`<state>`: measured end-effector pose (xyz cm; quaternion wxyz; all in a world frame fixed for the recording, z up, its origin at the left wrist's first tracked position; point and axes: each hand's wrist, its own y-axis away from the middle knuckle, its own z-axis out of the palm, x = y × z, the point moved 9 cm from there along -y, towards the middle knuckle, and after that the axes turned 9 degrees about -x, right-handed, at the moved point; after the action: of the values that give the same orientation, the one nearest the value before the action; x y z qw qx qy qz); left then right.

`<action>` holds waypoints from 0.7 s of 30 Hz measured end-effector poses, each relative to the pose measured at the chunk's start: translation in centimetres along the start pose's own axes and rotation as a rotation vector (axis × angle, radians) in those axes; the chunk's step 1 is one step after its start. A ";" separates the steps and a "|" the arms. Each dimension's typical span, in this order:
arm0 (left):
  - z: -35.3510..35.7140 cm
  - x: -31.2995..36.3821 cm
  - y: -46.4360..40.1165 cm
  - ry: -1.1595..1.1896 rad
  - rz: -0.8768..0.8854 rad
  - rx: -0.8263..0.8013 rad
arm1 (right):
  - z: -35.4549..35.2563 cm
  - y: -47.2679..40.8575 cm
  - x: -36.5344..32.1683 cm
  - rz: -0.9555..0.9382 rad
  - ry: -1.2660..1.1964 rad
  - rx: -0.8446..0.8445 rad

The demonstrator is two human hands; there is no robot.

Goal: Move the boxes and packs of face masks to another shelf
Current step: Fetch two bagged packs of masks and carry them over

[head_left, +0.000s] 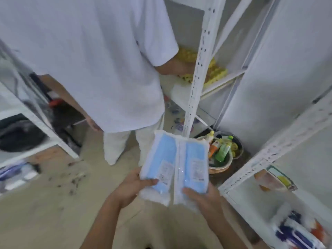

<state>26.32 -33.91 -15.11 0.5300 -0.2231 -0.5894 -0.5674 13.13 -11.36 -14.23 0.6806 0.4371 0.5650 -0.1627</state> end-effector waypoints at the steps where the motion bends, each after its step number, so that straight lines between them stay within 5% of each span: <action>1: -2.0 0.2 1.5 0.030 0.031 0.057 | 2.7 -0.5 -1.3 -0.026 0.008 -0.073; 6: -11.0 0.6 9.3 0.168 0.152 0.336 | 15.7 -1.5 -6.3 -0.147 0.102 -0.371; 21: -26.1 -1.4 29.7 0.436 0.398 1.120 | 43.9 -4.0 -11.1 -0.228 0.329 -0.882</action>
<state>62.21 -49.43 -8.88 0.7698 0.1035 -0.6225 -0.0959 34.38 -50.82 -6.68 0.6806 0.0620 0.7244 0.0903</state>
